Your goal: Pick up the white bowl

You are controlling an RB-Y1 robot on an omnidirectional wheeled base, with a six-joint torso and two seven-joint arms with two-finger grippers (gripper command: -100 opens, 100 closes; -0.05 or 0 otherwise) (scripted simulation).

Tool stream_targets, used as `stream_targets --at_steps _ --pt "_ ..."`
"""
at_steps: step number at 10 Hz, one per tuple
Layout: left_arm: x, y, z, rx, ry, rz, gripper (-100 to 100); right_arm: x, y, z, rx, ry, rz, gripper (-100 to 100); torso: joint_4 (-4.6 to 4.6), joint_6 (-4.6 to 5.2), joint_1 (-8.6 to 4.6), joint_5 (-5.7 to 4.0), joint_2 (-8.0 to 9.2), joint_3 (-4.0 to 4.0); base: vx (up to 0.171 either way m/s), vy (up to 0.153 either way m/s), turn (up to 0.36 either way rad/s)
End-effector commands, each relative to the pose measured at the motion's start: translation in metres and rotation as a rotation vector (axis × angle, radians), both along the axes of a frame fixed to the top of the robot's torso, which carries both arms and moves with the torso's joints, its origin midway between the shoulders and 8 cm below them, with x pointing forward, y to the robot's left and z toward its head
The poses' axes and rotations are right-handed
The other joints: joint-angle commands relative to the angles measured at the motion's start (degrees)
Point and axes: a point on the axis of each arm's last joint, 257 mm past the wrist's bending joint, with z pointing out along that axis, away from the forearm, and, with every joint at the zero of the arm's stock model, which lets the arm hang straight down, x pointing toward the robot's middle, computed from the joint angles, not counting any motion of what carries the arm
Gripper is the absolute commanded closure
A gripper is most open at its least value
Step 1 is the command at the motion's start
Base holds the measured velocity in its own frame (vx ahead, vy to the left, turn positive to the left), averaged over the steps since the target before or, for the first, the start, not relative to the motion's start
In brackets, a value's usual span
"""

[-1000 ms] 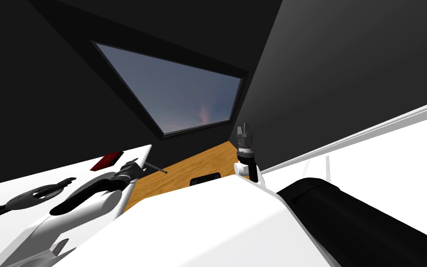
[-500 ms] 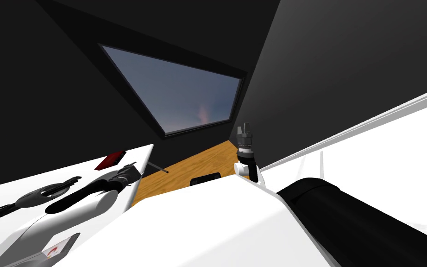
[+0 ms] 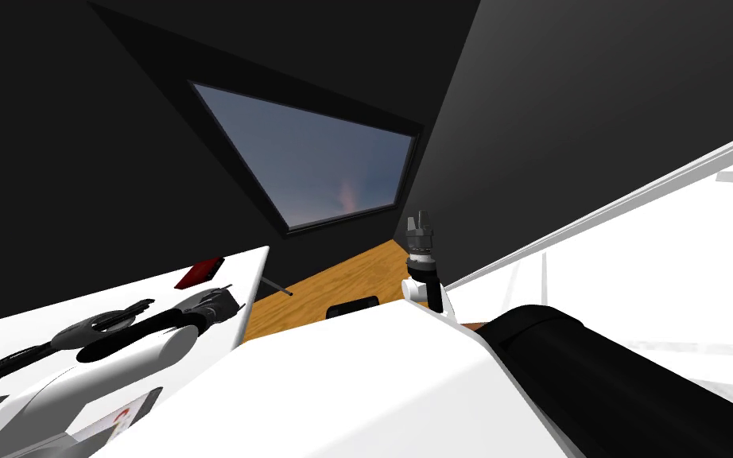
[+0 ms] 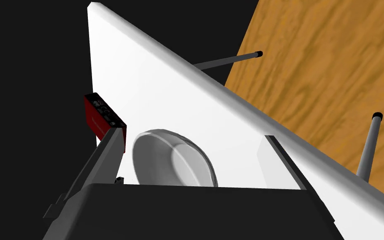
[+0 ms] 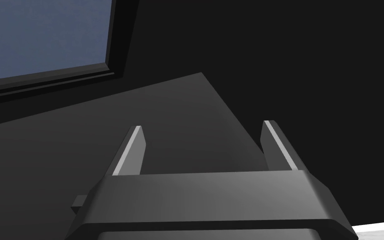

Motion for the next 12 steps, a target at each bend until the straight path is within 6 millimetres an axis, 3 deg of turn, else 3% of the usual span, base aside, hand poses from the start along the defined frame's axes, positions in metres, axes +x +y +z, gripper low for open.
stream_targets --at_steps 1,4,8,10,11,12 --pt "-0.011 0.003 -0.007 -0.018 0.043 0.020 -100 0.000 0.000 0.000 0.000 0.000 0.000 0 0.00 0.00 0.00 0.00 0.00 0.00 -0.040 0.119 -0.037" --pt "-0.025 0.007 -0.017 -0.043 0.106 0.048 -100 0.000 0.000 0.000 0.000 0.000 0.000 0 -0.01 0.00 0.07 0.01 -0.04 -0.02 -0.034 0.119 -0.029" --pt "-0.054 0.009 -0.039 -0.086 0.216 0.088 -100 0.000 0.000 0.000 0.000 0.000 0.000 0 -0.02 0.00 0.39 0.10 -0.13 -0.07 -0.013 0.188 -0.034" --pt "-0.076 0.006 -0.059 -0.118 0.283 0.108 -100 0.000 0.000 0.000 0.000 0.000 0.000 0 -0.05 0.00 0.23 0.06 -0.21 -0.12 0.012 0.139 -0.015" --pt "-0.067 0.008 -0.052 -0.106 0.257 0.101 -100 0.000 0.000 0.000 0.000 0.000 0.000 0 -0.05 -0.01 0.19 0.05 -0.21 -0.12 0.005 0.063 -0.009" --pt "-0.068 0.008 -0.053 -0.108 0.263 0.102 0 0.000 0.000 0.000 0.000 0.000 0.000 0 -0.04 0.00 -0.07 0.01 -0.19 -0.11 0.001 0.012 -0.001"
